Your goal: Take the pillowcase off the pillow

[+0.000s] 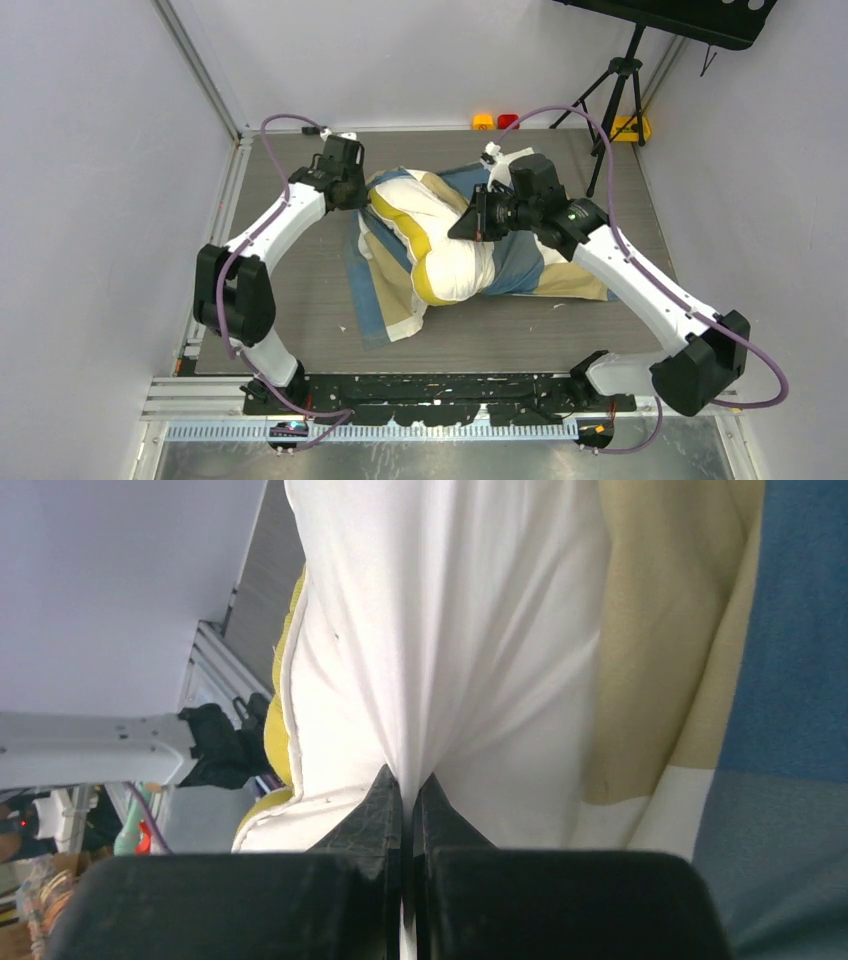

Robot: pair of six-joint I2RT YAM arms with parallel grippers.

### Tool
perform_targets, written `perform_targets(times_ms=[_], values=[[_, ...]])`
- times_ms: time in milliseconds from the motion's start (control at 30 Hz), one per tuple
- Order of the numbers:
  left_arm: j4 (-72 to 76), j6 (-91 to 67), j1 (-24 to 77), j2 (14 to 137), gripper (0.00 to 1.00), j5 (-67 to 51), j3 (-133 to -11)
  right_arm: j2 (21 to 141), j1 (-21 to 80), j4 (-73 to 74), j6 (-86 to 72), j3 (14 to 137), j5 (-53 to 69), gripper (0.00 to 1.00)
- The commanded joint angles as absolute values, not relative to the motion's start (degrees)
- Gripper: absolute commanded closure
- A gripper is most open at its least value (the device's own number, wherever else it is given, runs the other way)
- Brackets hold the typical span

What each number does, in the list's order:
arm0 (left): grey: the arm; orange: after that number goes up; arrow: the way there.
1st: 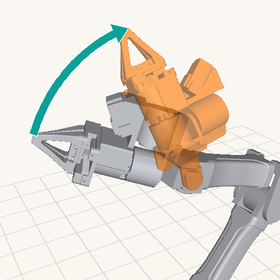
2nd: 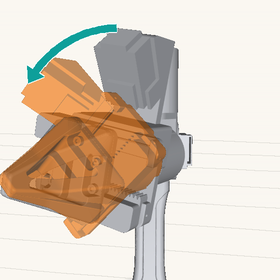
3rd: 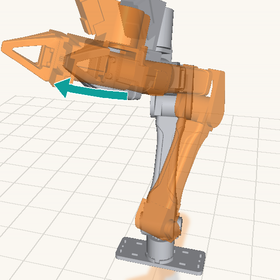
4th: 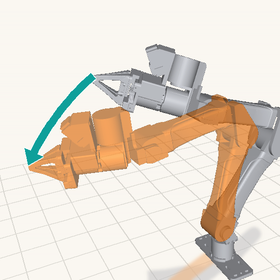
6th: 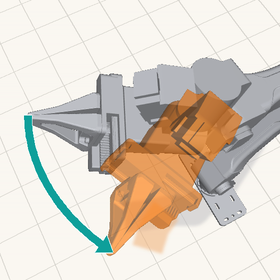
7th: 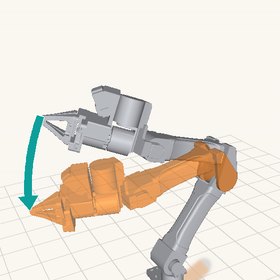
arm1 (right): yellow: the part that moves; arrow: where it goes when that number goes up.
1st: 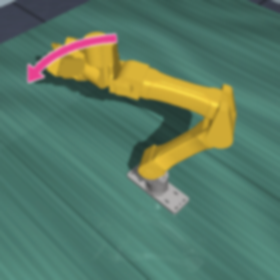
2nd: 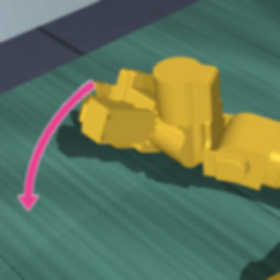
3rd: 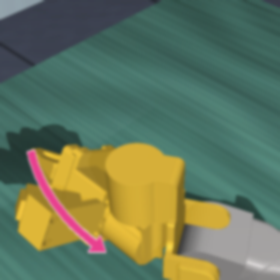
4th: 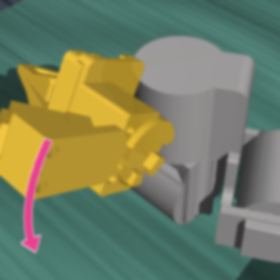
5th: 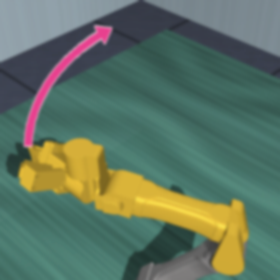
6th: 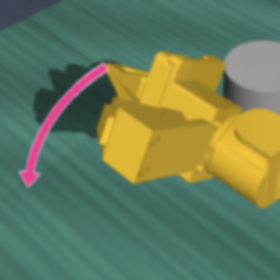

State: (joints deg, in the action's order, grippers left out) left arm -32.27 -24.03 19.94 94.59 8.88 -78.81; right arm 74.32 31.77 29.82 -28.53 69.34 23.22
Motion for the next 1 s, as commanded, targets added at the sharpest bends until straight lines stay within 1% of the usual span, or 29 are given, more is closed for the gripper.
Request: perform_targets(times_ms=[0,67,200,267,433,567,600,667,733,767,833,900,933,967], values=[[-27.14,-25.62,15.79,98.02,0.89,8.7,-77.77,67.77,32.0,31.9,-29.23,72.4,29.34,1.0],[-24.31,-28.18,14.37,99.62,0.9,3.87,-76.03,67.11,32.07,31.9,-29.33,74.06,28.06,1.0],[-16.35,-35.37,8.71,104.03,0.92,-14.11,-73.06,65.64,32.06,30.43,-30.05,75.02,24.9,1.0],[-14.72,-36.74,7.28,105.75,0.92,-19.24,-72.4,64.32,32.0,26.81,-32.33,74.17,23.0,1.0],[-8.15,-39.54,7.37,106.07,0.9,-21.31,-66.77,61.81,32.06,12.81,-39.57,71.9,21.61,1.0],[-0.89,-43.22,8.39,104.63,0.88,-22.08,-60.82,66.82,32.06,9.47,-42.12,77.75,26.45,1.0],[-0.47,-43.58,8.43,103.88,0.86,-22.52,-60.22,68.16,32.07,8.51,-43.0,78.92,28.27,1.0],[-1.03,-43.51,8.44,101.23,0.76,-23.08,-59.33,70.6,32.04,6.21,-44.5,79.65,31.31,0.99],[-3.93,-42.82,8.59,96.7,0.6,-22.22,-58.62,72.46,32.02,6.13,-44.2,78.68,32.08,0.8],[-4.97,-42.15,8.76,94.23,0.55,-21.54,-57.85,73.03,32.04,6.82,-43.68,77.91,31.44,0.66],[-9.16,-41.05,8.88,88.32,0.41,-19.0,-56.25,73.77,32.02,8.56,-42.05,76.14,29.48,0.43],[-13.99,-40.1,8.7,82.39,0.26,-15.4,-54.43,73.98,32.08,12.92,-38.64,75.66,25.24,0.33],[-16.44,-39.87,8.47,79.69,0.18,-13.64,-53.68,73.88,32.07,15.26,-36.82,75.74,23.19,0.31],[-18.73,-39.91,8.13,76.79,0.07,-12.06,-52.84,73.57,32.05,17.88,-34.79,75.82,20.61,0.3]])
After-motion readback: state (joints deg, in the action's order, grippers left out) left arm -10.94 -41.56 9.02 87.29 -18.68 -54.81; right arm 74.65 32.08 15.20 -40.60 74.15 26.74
